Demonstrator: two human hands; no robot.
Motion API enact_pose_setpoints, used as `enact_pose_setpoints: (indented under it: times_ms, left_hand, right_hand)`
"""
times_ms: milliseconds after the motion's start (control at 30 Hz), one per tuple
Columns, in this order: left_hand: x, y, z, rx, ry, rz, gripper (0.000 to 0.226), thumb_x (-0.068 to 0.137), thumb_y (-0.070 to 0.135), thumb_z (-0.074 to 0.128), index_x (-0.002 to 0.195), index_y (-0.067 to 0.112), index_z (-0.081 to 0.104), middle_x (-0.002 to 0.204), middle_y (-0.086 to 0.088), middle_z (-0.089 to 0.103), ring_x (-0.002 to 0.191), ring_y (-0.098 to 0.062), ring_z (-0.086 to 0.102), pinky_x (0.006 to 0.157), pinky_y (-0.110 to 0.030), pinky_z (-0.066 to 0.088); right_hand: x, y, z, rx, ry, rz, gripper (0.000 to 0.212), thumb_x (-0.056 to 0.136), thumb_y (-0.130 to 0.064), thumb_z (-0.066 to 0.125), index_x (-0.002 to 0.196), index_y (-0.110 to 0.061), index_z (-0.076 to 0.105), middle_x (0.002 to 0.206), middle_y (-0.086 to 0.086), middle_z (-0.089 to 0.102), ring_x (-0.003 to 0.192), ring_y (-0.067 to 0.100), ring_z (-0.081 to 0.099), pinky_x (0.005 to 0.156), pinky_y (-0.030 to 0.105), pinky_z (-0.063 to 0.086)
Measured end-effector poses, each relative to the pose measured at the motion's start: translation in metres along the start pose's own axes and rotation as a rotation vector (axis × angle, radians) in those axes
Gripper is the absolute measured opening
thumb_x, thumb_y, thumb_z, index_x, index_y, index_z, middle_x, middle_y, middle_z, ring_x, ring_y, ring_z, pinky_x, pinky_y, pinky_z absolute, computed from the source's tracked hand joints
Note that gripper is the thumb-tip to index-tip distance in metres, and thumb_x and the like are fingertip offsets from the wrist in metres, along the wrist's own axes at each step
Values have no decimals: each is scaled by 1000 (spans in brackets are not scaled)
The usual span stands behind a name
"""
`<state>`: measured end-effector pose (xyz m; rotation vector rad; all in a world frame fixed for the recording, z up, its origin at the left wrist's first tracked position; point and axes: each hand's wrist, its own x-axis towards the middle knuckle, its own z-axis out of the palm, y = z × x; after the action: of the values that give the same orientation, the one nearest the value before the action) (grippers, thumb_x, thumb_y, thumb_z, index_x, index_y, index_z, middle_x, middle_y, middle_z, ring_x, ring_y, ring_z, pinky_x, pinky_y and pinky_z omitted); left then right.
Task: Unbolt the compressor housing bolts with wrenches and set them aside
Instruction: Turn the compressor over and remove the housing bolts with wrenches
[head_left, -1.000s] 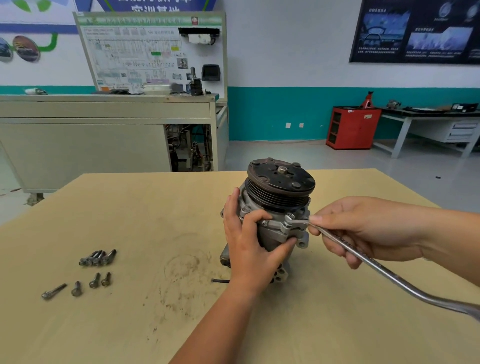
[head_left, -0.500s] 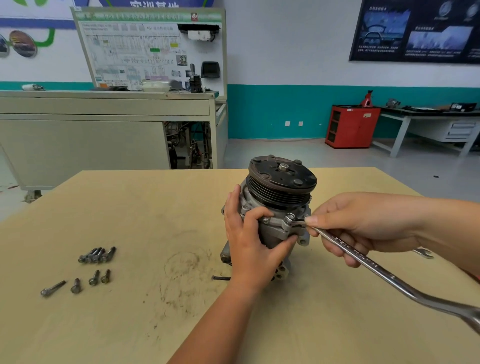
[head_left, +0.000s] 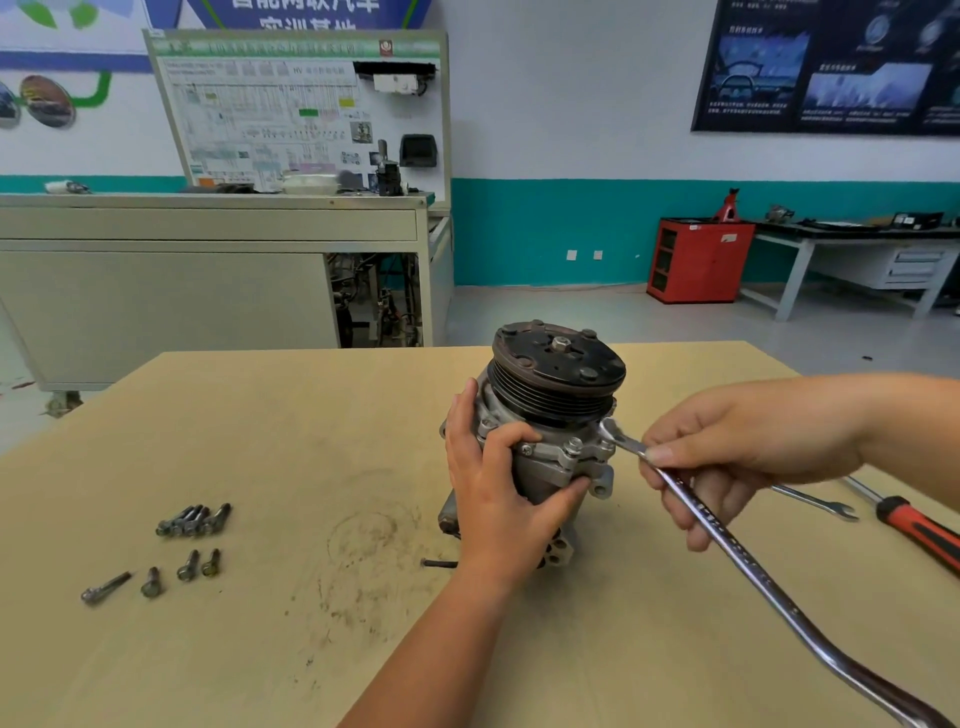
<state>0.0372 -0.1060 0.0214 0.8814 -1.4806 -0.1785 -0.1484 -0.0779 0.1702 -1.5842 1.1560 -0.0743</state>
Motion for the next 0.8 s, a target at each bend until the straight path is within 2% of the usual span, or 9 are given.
enact_pose_setpoints:
  times_ms: [100, 267, 400, 467, 533, 633, 667, 733, 800]
  left_hand:
    - [0, 0, 0, -11, 7, 5, 48, 64, 45, 74, 100, 31, 47, 152, 14, 7, 145, -26, 16, 113, -53, 26]
    - [1, -1, 1, -1, 18, 26, 54, 61, 34, 83, 100, 30, 46, 151, 12, 8, 144, -25, 17, 114, -46, 24]
    - [0, 0, 0, 0, 14, 17, 50, 63, 39, 79, 100, 31, 46, 151, 11, 8, 145, -26, 16, 115, -49, 24]
    - [-1, 1, 0, -5, 6, 4, 50, 62, 39, 78, 99, 31, 46, 151, 9, 9, 145, -28, 15, 114, -52, 25]
    - [0, 2, 0, -3, 0, -6, 51, 61, 38, 79, 99, 31, 46, 151, 8, 9, 146, -29, 14, 113, -54, 25]
    - [0, 2, 0, -5, -7, -16, 52, 61, 36, 80, 99, 32, 46, 151, 10, 8, 146, -28, 14, 113, -55, 26]
    - [0, 1, 0, -7, -8, -17, 52, 60, 34, 81, 99, 32, 46, 151, 10, 8, 146, -28, 14, 113, -55, 26]
    - [0, 1, 0, -8, -11, -18, 53, 60, 33, 82, 99, 32, 46, 151, 11, 7, 146, -28, 14, 113, -55, 25]
    - [0, 1, 0, -3, -11, -13, 53, 60, 33, 82, 99, 33, 46, 152, 11, 7, 146, -28, 14, 113, -55, 25]
  right_hand:
    - [9, 2, 13, 101, 47, -82, 24, 81, -35, 50, 81, -12, 57, 66, 5, 67, 63, 19, 70, 55, 22, 54]
    - [19, -1, 22, 174, 78, -42, 23, 91, -29, 45, 85, -8, 54, 58, 4, 65, 52, 15, 67, 48, 21, 54]
    - [18, -6, 16, 219, 37, -6, 26, 91, -32, 47, 84, -8, 55, 51, 3, 56, 39, 11, 55, 43, 20, 49]
    - [15, -9, 5, -20, 67, 40, 30, 90, -39, 47, 80, -13, 58, 52, -1, 54, 41, 10, 53, 47, 21, 48]
    - [15, -12, -3, -415, 218, 29, 29, 89, -44, 49, 75, -20, 60, 54, -9, 58, 48, 5, 55, 55, 17, 46]
    - [18, -12, -13, -806, 469, -135, 18, 90, -44, 52, 76, -37, 61, 68, -19, 60, 63, -3, 53, 58, 12, 39]
    - [17, -12, -15, -812, 465, -140, 17, 90, -44, 52, 77, -39, 62, 70, -18, 61, 64, -3, 53, 59, 12, 40]
    - [11, -9, -16, -599, 313, -61, 22, 91, -41, 51, 76, -35, 66, 67, -14, 62, 61, -3, 55, 61, 12, 45]
    - [6, -6, -12, -353, 146, 21, 27, 94, -36, 46, 77, -26, 64, 67, -6, 64, 65, 9, 65, 61, 20, 52]
